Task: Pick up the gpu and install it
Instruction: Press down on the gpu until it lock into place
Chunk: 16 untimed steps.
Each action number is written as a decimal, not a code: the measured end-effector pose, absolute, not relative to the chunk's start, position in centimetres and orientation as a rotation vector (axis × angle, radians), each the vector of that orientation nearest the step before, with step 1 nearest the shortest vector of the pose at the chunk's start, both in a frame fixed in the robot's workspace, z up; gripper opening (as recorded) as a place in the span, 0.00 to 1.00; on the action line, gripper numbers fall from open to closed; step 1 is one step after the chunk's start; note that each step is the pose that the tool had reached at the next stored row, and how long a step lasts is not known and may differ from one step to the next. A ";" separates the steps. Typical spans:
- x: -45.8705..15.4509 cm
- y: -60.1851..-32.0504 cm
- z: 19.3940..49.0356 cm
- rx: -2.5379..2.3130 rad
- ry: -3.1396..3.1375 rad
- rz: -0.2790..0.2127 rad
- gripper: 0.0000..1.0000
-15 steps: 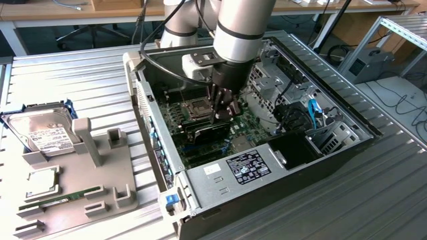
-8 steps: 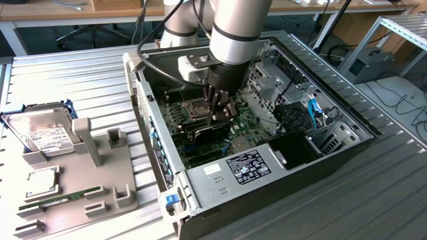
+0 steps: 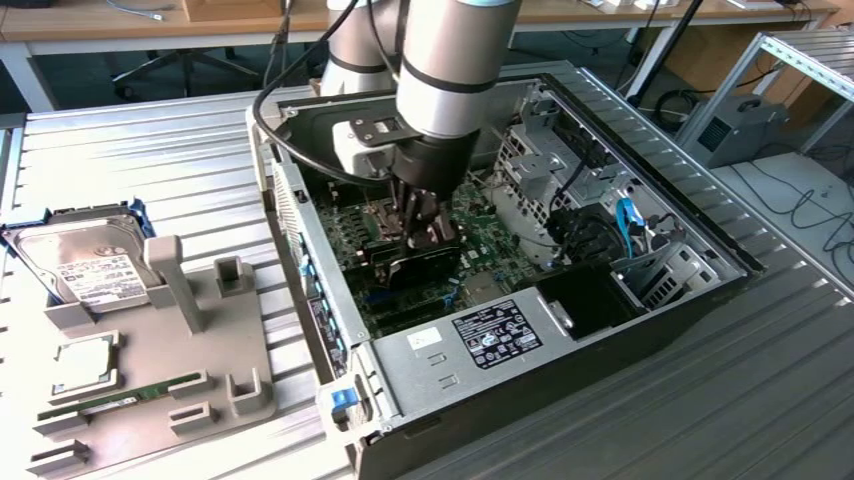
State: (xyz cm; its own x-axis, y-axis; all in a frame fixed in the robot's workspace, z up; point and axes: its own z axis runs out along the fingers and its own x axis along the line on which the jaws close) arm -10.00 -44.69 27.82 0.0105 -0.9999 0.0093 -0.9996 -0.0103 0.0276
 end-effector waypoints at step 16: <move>-12.1 -44.7 27.0 2.214 -2.191 -0.020 0.11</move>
